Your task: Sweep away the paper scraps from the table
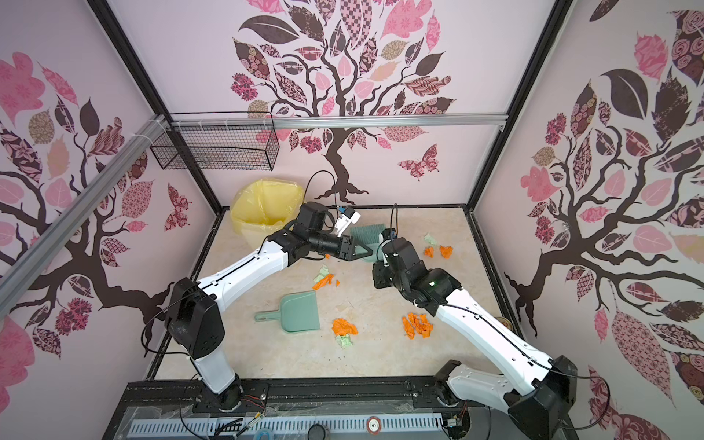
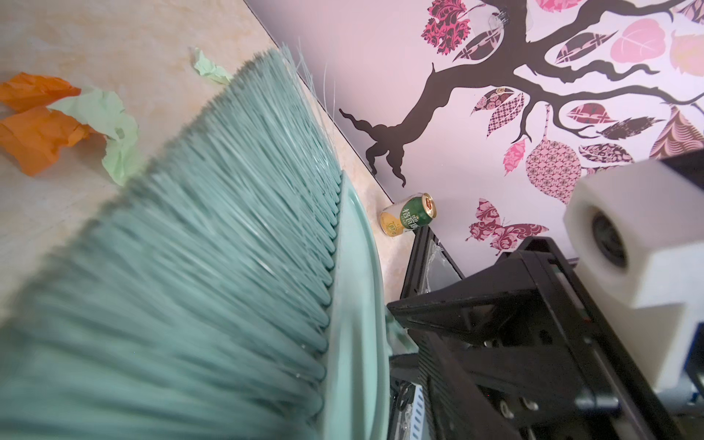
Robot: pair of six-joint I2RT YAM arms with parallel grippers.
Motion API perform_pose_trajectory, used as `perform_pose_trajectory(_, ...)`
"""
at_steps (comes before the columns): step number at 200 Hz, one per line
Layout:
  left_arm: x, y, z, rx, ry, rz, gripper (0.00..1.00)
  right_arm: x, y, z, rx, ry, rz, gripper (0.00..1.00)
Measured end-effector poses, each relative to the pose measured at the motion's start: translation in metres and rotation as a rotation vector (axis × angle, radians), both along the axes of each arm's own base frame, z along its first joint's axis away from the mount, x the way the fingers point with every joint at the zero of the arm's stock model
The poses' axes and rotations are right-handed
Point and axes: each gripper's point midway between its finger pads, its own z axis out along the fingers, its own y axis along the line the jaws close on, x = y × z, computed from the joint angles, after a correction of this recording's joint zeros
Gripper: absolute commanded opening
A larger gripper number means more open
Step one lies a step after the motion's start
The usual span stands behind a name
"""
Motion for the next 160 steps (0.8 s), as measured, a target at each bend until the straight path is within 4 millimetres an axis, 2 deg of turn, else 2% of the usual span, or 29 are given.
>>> perform_pose_trajectory(34, 0.004, -0.002, -0.002, 0.002, 0.007, 0.005, 0.32, 0.0, 0.001, -0.002, 0.005, 0.001, -0.002, 0.13)
perform_pose_trajectory(56, 0.004, -0.003, -0.007, 0.007, 0.017, 0.003, 0.18, 0.0, 0.0, -0.004, 0.002, 0.004, -0.002, 0.13)
perform_pose_trajectory(71, 0.002, -0.004, -0.005, -0.001, 0.025, -0.006, 0.08, -0.001, 0.001, -0.01, -0.001, 0.013, 0.001, 0.13)
perform_pose_trajectory(86, -0.001, -0.006, -0.004, -0.007, 0.029, -0.022, 0.04, -0.002, 0.002, -0.017, 0.003, 0.023, 0.004, 0.15)
perform_pose_trajectory(94, -0.002, -0.006, -0.005, -0.004, 0.028, -0.022, 0.01, -0.002, 0.002, -0.018, 0.01, 0.024, 0.003, 0.2)
perform_pose_trajectory(110, -0.001, -0.004, -0.004, -0.007, 0.037, -0.02, 0.0, -0.002, 0.004, -0.016, 0.034, 0.014, 0.003, 0.4)
perform_pose_trajectory(128, 0.005, 0.0, -0.002, -0.02, 0.046, -0.005, 0.0, -0.004, 0.008, -0.005, 0.094, -0.01, 0.009, 0.55)
perform_pose_trajectory(160, 0.036, 0.022, 0.013, -0.083, 0.075, 0.099, 0.0, -0.015, 0.006, 0.026, 0.258, -0.112, 0.008, 0.62)
